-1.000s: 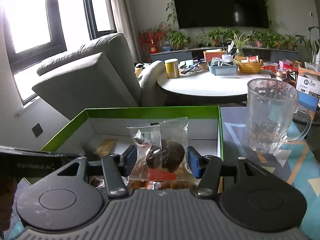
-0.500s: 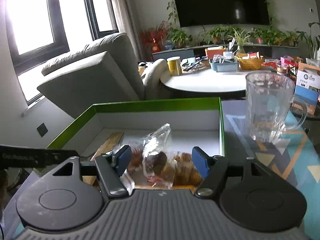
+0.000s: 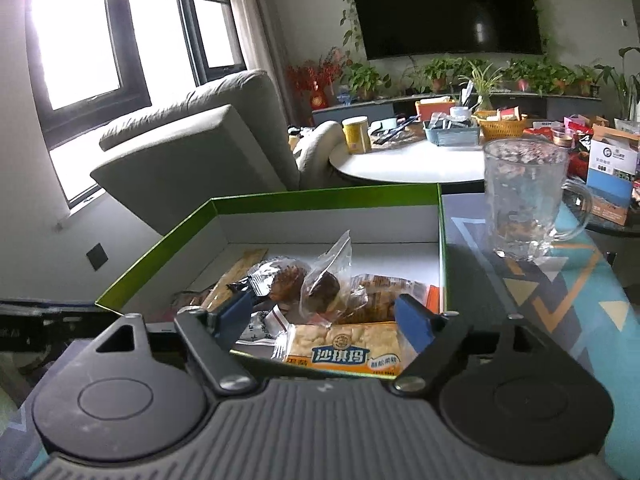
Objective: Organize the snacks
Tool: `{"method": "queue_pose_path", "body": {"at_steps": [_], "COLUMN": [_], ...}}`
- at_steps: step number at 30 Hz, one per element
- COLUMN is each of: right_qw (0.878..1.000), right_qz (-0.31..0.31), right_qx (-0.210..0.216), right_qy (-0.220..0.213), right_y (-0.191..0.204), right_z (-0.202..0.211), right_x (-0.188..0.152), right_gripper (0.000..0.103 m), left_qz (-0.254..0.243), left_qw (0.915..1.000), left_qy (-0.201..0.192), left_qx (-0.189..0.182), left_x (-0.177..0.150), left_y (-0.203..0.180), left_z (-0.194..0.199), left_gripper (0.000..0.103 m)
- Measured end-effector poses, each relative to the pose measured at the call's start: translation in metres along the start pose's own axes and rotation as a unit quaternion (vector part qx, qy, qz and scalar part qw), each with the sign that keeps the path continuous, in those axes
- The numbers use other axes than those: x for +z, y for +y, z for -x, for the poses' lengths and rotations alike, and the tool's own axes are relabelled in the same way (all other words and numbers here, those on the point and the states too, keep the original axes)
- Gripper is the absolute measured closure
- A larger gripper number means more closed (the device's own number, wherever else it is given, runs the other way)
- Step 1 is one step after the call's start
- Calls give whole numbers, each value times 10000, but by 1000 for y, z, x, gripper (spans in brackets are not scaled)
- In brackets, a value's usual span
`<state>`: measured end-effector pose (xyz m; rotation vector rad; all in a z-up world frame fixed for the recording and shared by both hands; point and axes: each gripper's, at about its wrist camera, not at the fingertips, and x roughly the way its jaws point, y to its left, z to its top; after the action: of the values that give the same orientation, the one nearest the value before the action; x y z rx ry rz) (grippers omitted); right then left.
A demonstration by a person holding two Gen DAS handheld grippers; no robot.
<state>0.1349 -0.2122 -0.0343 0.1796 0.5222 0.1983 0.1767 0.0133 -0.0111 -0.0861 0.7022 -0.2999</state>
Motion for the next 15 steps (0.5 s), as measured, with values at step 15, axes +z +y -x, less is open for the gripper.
{"method": "queue_pose_path", "body": {"at_steps": [15], "right_qw": [9994], "right_qz": [260], "right_qx": [-13], "right_qy": [-234], "right_y": [2], "right_z": [41], "right_x": [-20], "right_gripper": [44], "left_qz": [504], "left_qw": [9952], "left_qy": [743], "left_qx": [378], "left_x": [-36], "left_y": [9], "left_z": [-35], "left_gripper": [80]}}
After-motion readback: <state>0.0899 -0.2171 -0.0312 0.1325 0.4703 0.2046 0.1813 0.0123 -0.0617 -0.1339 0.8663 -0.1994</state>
